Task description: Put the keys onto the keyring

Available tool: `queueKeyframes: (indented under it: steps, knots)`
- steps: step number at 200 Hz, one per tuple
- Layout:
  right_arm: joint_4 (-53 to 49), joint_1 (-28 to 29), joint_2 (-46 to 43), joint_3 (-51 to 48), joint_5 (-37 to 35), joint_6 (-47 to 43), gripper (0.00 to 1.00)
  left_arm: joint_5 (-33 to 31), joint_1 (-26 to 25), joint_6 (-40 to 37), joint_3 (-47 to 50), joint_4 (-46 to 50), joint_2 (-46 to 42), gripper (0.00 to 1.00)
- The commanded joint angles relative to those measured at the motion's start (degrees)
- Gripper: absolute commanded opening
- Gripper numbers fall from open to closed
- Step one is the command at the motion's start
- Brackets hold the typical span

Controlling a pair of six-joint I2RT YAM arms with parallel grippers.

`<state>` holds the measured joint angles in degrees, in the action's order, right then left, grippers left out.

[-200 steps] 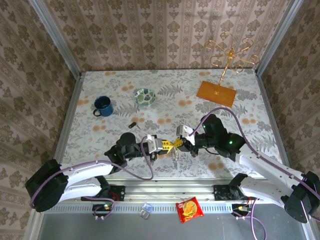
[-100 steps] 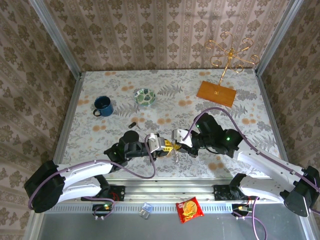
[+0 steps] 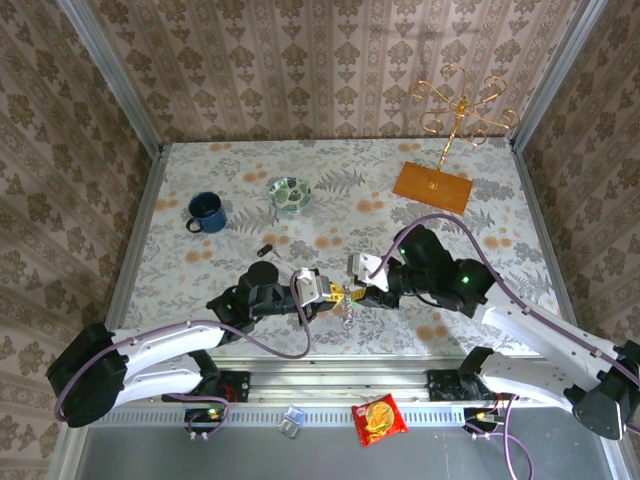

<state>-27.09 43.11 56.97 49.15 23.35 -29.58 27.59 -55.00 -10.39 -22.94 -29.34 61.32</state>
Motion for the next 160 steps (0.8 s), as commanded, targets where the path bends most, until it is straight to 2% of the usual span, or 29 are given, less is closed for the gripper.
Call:
queueKeyframes:
  steps: [1,97,160]
  knots:
    - [1.5,0.0,-2.6,-3.1,-2.9,2.5,0.33,0.3,0.2,1.6,0.9,-5.9,-1.0,0.00]
    - [9.1,-1.3,-1.1,-6.0,2.4,7.3,0.31,2.6,0.1,0.4,1.9,-9.1,0.4,0.00]
    - [8.2,-5.0,-1.3,-6.3,11.5,8.8,0.33,3.7,0.1,-0.3,2.0,-10.0,1.2,0.00]
